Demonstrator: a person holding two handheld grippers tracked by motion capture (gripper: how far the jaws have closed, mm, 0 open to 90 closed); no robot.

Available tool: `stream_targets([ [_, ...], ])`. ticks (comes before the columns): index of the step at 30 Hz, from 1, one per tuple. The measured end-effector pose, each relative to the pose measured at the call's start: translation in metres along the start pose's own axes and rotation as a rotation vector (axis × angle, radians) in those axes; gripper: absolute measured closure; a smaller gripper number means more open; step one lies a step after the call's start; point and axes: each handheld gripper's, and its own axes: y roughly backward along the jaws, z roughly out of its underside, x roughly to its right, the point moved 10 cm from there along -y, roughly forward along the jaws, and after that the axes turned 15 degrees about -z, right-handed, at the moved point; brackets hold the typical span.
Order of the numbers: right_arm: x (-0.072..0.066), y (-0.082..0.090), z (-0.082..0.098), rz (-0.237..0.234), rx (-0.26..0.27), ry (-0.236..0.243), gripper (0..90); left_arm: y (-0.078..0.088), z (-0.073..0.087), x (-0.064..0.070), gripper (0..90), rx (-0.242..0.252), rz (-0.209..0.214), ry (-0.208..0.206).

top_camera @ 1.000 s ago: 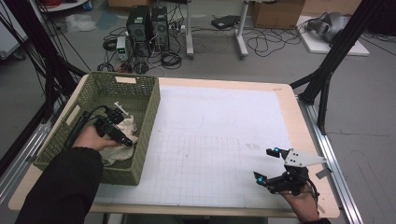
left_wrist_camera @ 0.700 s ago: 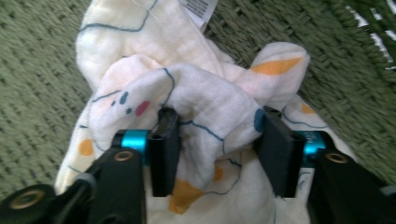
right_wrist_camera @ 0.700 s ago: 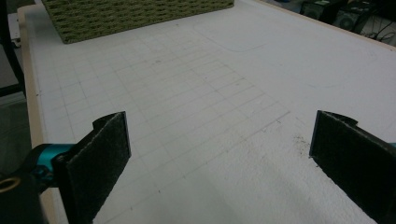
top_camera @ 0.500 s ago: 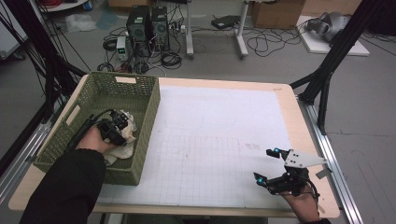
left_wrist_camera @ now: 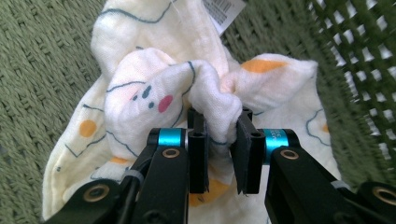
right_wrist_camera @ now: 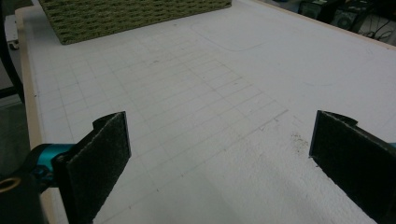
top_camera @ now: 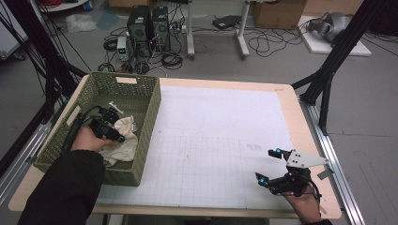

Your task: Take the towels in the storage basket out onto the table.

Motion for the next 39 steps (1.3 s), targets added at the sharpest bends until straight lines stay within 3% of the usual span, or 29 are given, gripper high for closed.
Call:
stream_targets([
  [3, 0.0, 0.0, 0.0, -0.006, 0.003, -0.002, 4.2, 0.009, -0.004, -0.005, 78.2, 0.044, 0.043, 0.069],
  [7, 0.001, 0.0, -0.001, -0.003, 0.005, 0.0, 4.2, 0.016, -0.005, -0.008, 78.4, 0.078, 0.071, 0.104],
  [10, 0.001, 0.0, -0.001, -0.003, 0.007, 0.0, 4.2, 0.019, -0.004, -0.013, 78.7, 0.093, 0.055, 0.109],
  [22, 0.001, 0.0, -0.002, -0.005, 0.016, -0.005, 4.2, 0.033, -0.004, -0.024, 79.3, 0.147, 0.09, 0.175],
  [25, 0.001, 0.0, -0.002, -0.006, 0.016, -0.007, 4.2, 0.036, -0.004, -0.027, 79.4, 0.157, 0.08, 0.181],
  [26, 0.001, 0.0, -0.001, -0.006, 0.014, -0.015, 4.2, 0.04, -0.004, -0.03, 79.5, 0.171, 0.086, 0.207],
  [29, 0.001, 0.0, -0.001, -0.005, 0.012, -0.014, 4.2, 0.044, -0.004, -0.034, 79.7, 0.182, 0.085, 0.226],
  [39, 0.001, -0.001, -0.002, -0.008, 0.013, -0.014, 4.2, 0.056, -0.004, -0.039, 80.0, 0.231, 0.143, 0.289],
])
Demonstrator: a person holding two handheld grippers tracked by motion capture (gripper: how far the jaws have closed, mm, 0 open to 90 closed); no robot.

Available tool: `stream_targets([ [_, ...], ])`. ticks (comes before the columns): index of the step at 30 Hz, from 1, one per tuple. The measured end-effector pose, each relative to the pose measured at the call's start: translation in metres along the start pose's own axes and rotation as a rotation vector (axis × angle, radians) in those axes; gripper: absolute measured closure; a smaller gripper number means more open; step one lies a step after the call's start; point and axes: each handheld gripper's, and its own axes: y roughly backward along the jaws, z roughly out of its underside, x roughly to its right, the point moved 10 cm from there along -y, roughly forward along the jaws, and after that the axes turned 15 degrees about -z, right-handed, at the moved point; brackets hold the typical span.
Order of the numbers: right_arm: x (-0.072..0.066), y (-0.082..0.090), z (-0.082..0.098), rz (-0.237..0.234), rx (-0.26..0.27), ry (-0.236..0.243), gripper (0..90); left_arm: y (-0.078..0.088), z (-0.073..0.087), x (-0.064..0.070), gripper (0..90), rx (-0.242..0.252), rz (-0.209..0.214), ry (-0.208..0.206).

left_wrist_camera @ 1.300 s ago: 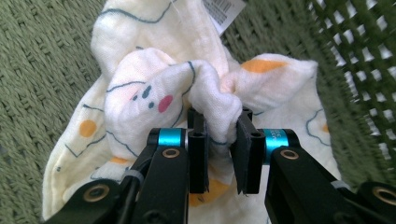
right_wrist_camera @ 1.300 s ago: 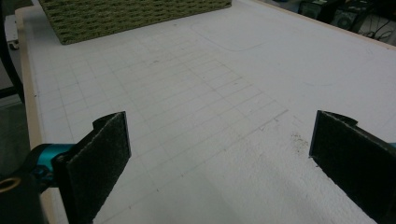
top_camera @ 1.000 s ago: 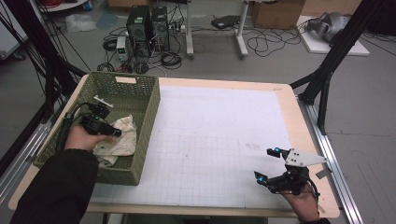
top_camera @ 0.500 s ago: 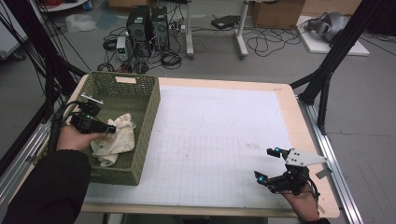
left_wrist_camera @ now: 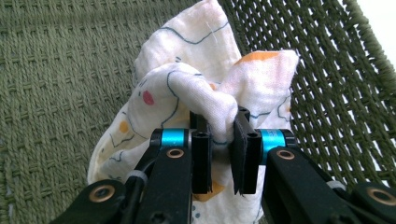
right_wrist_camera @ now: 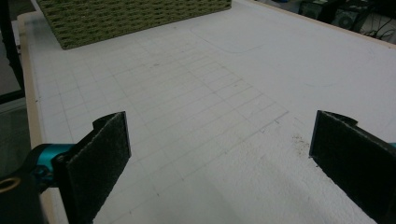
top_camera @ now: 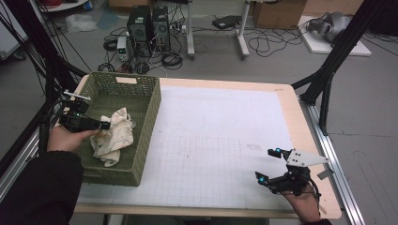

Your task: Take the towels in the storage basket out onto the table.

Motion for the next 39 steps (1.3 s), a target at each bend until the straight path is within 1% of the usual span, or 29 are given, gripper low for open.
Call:
stream_targets([
  [2, 0.0, 0.0, 0.0, -0.001, 0.002, 0.002, 4.2, 0.001, -0.001, 0.001, 80.1, 0.008, 0.019, 0.011],
  [6, 0.0, 0.0, 0.0, -0.002, 0.001, 0.003, 4.2, 0.001, -0.001, 0.001, 80.2, 0.008, 0.018, 0.016],
  [8, 0.0, 0.0, 0.0, -0.002, 0.001, 0.003, 4.2, 0.002, -0.002, 0.002, 80.2, 0.013, 0.029, 0.02],
  [10, 0.001, 0.0, 0.0, -0.001, 0.0, 0.003, 4.2, 0.004, -0.005, 0.002, 80.2, 0.022, 0.033, 0.027],
  [11, 0.001, 0.0, 0.0, -0.002, 0.0, 0.002, 4.2, 0.007, -0.007, 0.003, 80.2, 0.036, 0.051, 0.042],
  [12, 0.001, 0.0, 0.0, -0.001, 0.0, 0.003, 4.2, 0.007, -0.007, 0.003, 80.2, 0.036, 0.051, 0.042],
  [13, 0.001, 0.0, 0.0, -0.001, -0.001, 0.004, 4.2, 0.012, -0.011, 0.003, 80.2, 0.06, 0.064, 0.057],
  [14, 0.0, 0.0, 0.001, -0.004, -0.003, -0.001, 4.2, 0.012, -0.011, 0.003, 80.2, 0.06, 0.064, 0.057],
  [18, 0.001, 0.0, 0.0, -0.001, 0.001, 0.003, 4.2, 0.021, -0.017, 0.004, 80.2, 0.095, 0.105, 0.093],
  [19, 0.001, 0.0, 0.0, -0.002, 0.0, 0.004, 4.2, 0.025, -0.018, 0.003, 80.2, 0.113, 0.124, 0.11],
  [20, 0.001, 0.0, 0.0, -0.002, 0.001, 0.003, 4.2, 0.025, -0.018, 0.003, 80.2, 0.113, 0.124, 0.11],
  [23, -0.001, -0.001, 0.0, -0.005, 0.001, -0.004, 4.2, 0.028, -0.019, 0.003, 80.2, 0.126, 0.153, 0.138],
  [24, 0.0, 0.0, 0.0, -0.002, 0.002, 0.001, 4.2, 0.031, -0.02, 0.003, 80.2, 0.138, 0.176, 0.156],
  [25, 0.0, -0.001, 0.0, -0.002, 0.001, 0.001, 4.2, 0.031, -0.02, 0.003, 80.2, 0.138, 0.176, 0.156],
  [28, 0.0, -0.001, 0.0, -0.004, -0.001, -0.005, 4.2, 0.036, -0.024, 0.005, 80.2, 0.162, 0.223, 0.193],
  [29, 0.0, -0.001, 0.0, -0.005, -0.001, -0.003, 4.2, 0.038, -0.026, 0.005, 80.2, 0.173, 0.24, 0.2],
  [32, 0.001, -0.001, 0.0, -0.003, -0.001, -0.001, 4.2, 0.044, -0.03, 0.006, 80.2, 0.2, 0.273, 0.218],
  [33, 0.001, -0.001, 0.0, -0.003, 0.0, -0.001, 4.2, 0.045, -0.031, 0.006, 80.2, 0.207, 0.279, 0.23],
  [39, 0.001, 0.0, 0.0, -0.002, 0.001, 0.0, 4.2, 0.054, -0.033, 0.006, 80.2, 0.233, 0.325, 0.263],
])
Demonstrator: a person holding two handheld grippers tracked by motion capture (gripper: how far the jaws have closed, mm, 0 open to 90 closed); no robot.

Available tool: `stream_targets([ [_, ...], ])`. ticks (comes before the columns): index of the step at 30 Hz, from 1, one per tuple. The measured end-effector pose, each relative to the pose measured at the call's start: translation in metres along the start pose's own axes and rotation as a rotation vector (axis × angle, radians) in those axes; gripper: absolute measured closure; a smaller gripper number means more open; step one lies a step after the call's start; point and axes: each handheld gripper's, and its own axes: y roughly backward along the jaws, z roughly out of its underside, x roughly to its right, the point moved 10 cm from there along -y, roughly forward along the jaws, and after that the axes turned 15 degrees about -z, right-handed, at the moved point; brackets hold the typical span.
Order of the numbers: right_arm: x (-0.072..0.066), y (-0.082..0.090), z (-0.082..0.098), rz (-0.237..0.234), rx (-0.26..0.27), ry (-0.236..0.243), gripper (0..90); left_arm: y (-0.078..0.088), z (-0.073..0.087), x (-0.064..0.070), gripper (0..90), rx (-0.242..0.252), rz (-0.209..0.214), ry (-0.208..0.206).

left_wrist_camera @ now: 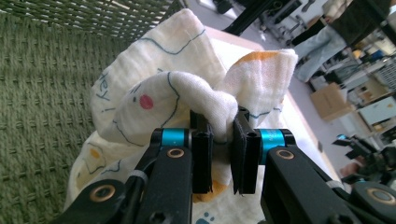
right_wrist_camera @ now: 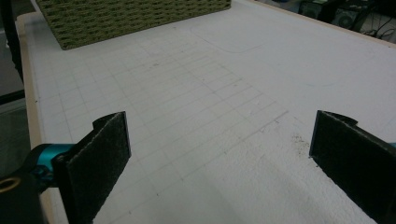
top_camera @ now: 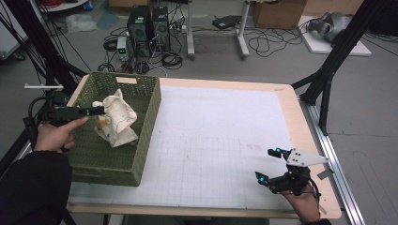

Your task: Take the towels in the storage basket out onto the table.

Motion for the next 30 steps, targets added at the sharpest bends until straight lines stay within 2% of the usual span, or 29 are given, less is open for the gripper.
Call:
stream_targets([
  [7, 0.0, -0.001, 0.0, 0.002, -0.002, 0.005, 4.2, 0.008, -0.008, 0.002, 80.2, 0.032, 0.038, 0.048],
  [12, 0.0, -0.001, 0.0, -0.001, -0.002, 0.0, 4.2, 0.012, -0.014, 0.009, 80.2, 0.055, 0.072, 0.062],
  [18, 0.0, -0.001, 0.0, 0.001, -0.002, 0.006, 4.2, 0.013, -0.018, 0.022, 80.3, 0.059, 0.104, 0.044],
  [30, 0.0, -0.002, 0.0, -0.003, -0.005, 0.001, 4.2, 0.016, -0.03, 0.041, 80.3, 0.073, 0.143, 0.048],
])
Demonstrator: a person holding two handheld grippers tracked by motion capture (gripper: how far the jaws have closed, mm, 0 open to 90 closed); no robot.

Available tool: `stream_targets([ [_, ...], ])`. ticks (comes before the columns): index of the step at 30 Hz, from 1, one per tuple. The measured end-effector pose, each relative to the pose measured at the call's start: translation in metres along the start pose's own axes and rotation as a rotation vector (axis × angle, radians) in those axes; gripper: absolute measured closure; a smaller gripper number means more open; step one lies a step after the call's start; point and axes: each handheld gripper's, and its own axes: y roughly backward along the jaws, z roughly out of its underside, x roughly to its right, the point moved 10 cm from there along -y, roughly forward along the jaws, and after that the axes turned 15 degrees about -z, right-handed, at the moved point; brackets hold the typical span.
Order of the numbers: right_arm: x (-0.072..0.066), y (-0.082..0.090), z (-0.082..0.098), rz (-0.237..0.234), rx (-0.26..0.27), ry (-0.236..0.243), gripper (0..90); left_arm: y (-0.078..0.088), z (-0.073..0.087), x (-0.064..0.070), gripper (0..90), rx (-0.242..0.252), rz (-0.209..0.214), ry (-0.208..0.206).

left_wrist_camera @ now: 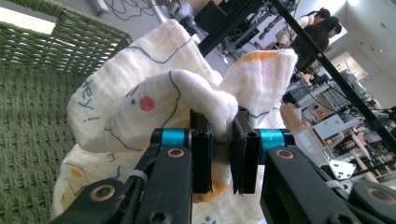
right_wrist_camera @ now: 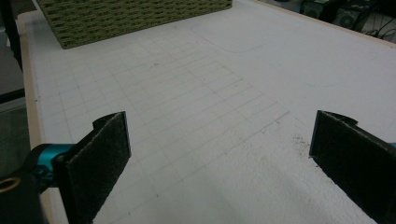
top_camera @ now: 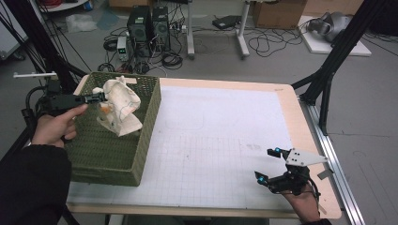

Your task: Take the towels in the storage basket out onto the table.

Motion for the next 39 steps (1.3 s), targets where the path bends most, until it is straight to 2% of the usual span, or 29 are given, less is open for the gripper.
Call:
stream_targets([
  [8, 0.0, -0.001, 0.0, -0.003, -0.002, 0.0, 4.2, -0.005, -0.005, 0.014, 80.4, -0.002, 0.023, -0.006],
  [20, 0.0, -0.001, 0.0, -0.006, 0.0, 0.002, 4.2, -0.015, -0.012, 0.041, 80.4, -0.012, 0.057, -0.037],
  [27, 0.001, -0.001, -0.001, -0.004, 0.001, 0.003, 4.2, -0.022, -0.015, 0.063, 80.4, -0.018, 0.09, -0.062],
  [30, 0.001, -0.001, -0.001, -0.005, 0.003, 0.004, 4.2, -0.026, -0.015, 0.074, 80.4, -0.027, 0.103, -0.086],
  [39, 0.001, 0.0, -0.002, -0.003, 0.007, 0.008, 4.2, -0.044, -0.009, 0.102, 80.4, -0.055, 0.15, -0.114],
])
